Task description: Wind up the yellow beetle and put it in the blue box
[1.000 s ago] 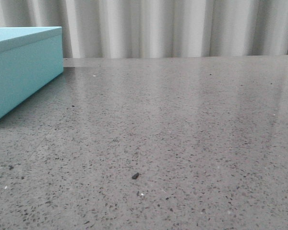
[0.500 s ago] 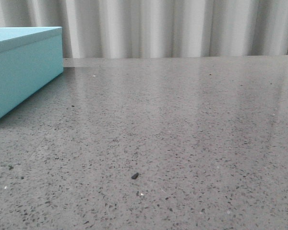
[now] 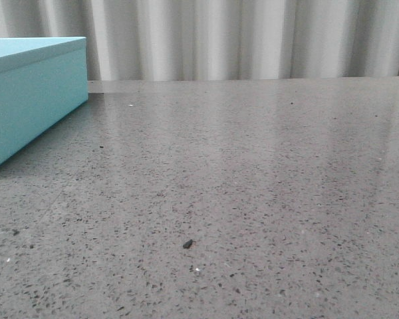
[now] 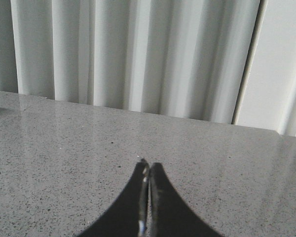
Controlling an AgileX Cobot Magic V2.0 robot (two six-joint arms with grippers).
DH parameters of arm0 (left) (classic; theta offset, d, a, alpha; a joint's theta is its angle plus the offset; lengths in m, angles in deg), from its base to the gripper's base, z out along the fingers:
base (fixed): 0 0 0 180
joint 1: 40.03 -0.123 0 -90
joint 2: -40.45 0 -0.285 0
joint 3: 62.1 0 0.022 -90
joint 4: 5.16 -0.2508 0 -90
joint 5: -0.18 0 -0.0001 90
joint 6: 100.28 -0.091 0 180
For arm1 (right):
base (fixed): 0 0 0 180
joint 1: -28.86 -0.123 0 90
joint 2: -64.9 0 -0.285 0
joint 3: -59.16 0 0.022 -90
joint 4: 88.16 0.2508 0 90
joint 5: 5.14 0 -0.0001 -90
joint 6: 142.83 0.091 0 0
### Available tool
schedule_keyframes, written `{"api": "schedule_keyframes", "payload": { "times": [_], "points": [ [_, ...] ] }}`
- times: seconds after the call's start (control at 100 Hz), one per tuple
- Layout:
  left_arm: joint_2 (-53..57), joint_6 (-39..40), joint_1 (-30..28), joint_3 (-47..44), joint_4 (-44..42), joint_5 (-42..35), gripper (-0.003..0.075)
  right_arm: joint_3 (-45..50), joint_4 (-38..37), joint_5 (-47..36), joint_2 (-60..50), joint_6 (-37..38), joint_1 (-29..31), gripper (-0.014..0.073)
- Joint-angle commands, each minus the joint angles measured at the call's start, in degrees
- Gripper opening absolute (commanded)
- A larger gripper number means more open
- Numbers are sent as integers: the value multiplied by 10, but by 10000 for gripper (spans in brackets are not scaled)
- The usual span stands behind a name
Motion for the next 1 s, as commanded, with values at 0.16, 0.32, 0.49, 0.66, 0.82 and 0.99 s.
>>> {"api": "schedule_keyframes", "payload": {
  "times": [0.16,0.32,0.49,0.66,0.82,0.99],
  "points": [
    [19,5,0,-15,0,-30,-21,-15,-9,-43,7,2,1,-61],
    [19,5,0,-15,0,-30,-21,-15,-9,-43,7,2,1,-61],
    [19,5,0,-15,0,-30,-21,-15,-9,-43,7,2,1,-61],
    [19,5,0,-15,0,-30,-21,-12,-10,-43,7,2,1,-61],
    [19,5,0,-15,0,-30,-21,11,-9,-108,7,2,16,-61],
    [19,5,0,-15,0,-30,-21,71,33,-252,7,-10,69,-61]
  ]
}}
